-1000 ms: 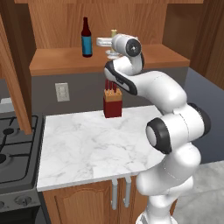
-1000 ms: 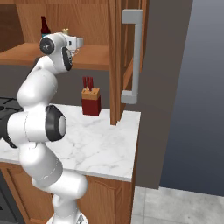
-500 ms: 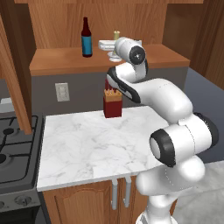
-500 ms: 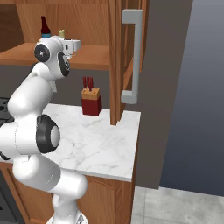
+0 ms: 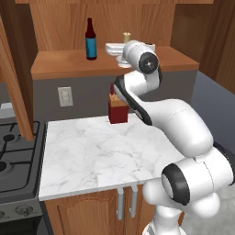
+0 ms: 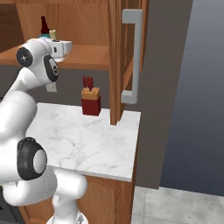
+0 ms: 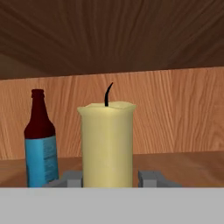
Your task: Get the candle and the beer from the cabinet and move them to the dining counter.
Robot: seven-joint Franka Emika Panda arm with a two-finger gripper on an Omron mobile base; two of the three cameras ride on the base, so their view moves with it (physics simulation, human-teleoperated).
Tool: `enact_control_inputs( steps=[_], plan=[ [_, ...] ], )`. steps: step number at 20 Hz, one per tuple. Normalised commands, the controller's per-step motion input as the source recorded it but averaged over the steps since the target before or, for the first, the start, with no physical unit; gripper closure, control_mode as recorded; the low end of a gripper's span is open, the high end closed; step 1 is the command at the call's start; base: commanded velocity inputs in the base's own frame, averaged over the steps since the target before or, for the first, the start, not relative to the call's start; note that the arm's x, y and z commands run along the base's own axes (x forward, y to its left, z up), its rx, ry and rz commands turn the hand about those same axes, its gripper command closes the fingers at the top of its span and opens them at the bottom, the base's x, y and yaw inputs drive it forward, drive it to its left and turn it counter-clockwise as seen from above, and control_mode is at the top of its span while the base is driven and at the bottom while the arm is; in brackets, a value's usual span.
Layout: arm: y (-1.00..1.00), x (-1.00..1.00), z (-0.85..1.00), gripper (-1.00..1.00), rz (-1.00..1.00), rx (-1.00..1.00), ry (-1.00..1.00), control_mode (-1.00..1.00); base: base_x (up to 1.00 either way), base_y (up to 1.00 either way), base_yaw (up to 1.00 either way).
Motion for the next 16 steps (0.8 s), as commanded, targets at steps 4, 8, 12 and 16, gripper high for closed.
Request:
enact_control_inputs(
  steps=[4,8,12,16],
  plan=[
    [-0.02,-0.78,0.33,1.00,0.00,-0.03,0.10,-1.00,0.00,0.00,0.00],
    [-0.05,-0.80,-0.04,1.00,0.00,-0.01,0.09,-1.00,0.00,0.00,0.00],
    [-0.21,-0.91,-0.25,1.00,0.02,0.00,0.03,-1.00,0.00,0.00,0.00],
    [-0.18,-0.91,-0.33,1.00,0.03,0.00,0.00,-1.00,0.00,0.00,0.00]
  ],
)
